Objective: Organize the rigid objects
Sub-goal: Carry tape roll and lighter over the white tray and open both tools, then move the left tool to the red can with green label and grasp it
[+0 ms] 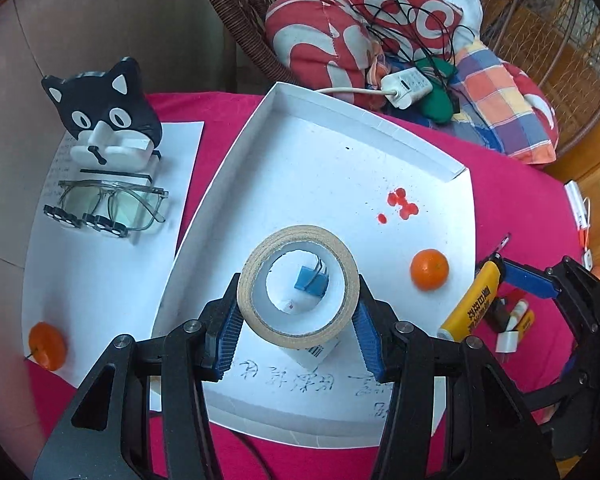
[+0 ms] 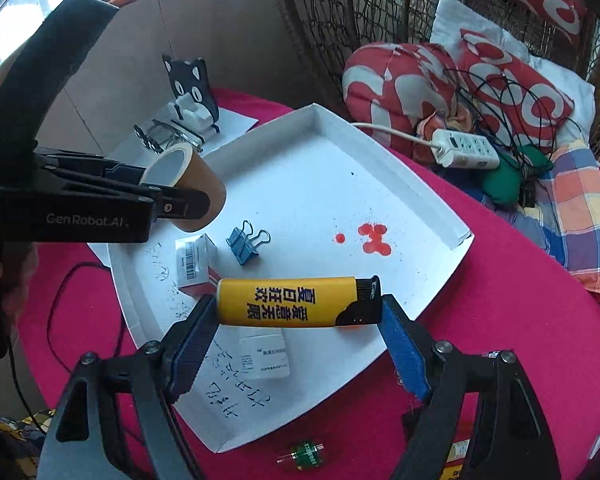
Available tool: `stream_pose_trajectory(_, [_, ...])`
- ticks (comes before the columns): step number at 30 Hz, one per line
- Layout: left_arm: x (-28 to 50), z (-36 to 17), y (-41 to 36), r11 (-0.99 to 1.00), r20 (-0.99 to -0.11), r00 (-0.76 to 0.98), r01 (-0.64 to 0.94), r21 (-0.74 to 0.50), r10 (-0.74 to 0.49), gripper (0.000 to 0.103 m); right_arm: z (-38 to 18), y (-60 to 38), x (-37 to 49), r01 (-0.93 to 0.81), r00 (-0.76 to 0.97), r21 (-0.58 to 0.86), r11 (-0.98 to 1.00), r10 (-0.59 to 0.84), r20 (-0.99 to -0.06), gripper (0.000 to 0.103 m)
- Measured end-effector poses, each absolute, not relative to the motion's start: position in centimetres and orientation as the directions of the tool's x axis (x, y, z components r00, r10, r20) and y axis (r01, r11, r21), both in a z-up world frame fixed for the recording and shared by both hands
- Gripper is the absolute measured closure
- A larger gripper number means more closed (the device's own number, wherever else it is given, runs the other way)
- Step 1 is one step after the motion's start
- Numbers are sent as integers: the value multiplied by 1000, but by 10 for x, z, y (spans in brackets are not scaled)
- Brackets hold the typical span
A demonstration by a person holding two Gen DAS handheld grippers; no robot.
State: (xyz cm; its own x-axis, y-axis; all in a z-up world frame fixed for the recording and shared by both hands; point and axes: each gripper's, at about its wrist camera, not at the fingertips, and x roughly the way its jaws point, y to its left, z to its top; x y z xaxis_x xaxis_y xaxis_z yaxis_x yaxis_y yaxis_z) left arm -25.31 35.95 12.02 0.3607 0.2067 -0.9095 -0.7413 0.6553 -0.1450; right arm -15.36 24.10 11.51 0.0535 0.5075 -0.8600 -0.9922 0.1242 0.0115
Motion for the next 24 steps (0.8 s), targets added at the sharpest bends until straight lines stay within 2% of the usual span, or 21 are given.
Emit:
stream_pose_trajectory(1, [-253, 122, 359, 655, -908, 359, -743, -137, 217, 51, 114, 242, -154, -992, 57, 8, 126, 508, -860, 22])
stream_pose_trajectory(2, [-252, 125, 358, 656, -907, 355, -744, -127, 227, 44, 114, 244, -156, -992, 61, 4, 125, 509, -859, 22])
stream_pose_trajectory(3, [-252, 127, 357, 655, -905, 353, -747, -118, 240, 30, 115, 244, -157, -993, 62, 1, 122, 516, -854, 22])
stream_pose_trajectory(5, [-253, 133, 356, 650, -894, 359, -752, -107, 268, 18, 116, 247, -161, -993, 68, -9, 115, 525, -848, 22])
stream_pose_trajectory(7, [-253, 139, 354, 647, -886, 357, -757, -89, 296, 17, 118, 248, -166, -995, 73, -29, 91, 530, -845, 20])
stream_pose_trajectory(9, [-253, 143, 351, 642, -881, 339, -765, -54, 330, 10, 119, 246, -172, -995, 93, -64, 73, 539, -837, 13])
stream_pose_trajectory(10, [-254, 145, 349, 641, -878, 335, -767, -43, 341, 9, 120, 244, -174, -995, 98, -74, 65, 547, -831, 11])
stream_pose_trajectory(11, [-255, 147, 347, 639, -876, 329, -769, -31, 354, 8, 121, 242, -175, -995, 101, -81, 61, 551, -828, 1])
stream_pose_trajectory(24, [-243, 169, 303, 645, -851, 348, -764, -15, 393, 8, 143, 209, -167, -995, 95, -68, 68, 582, -807, 0])
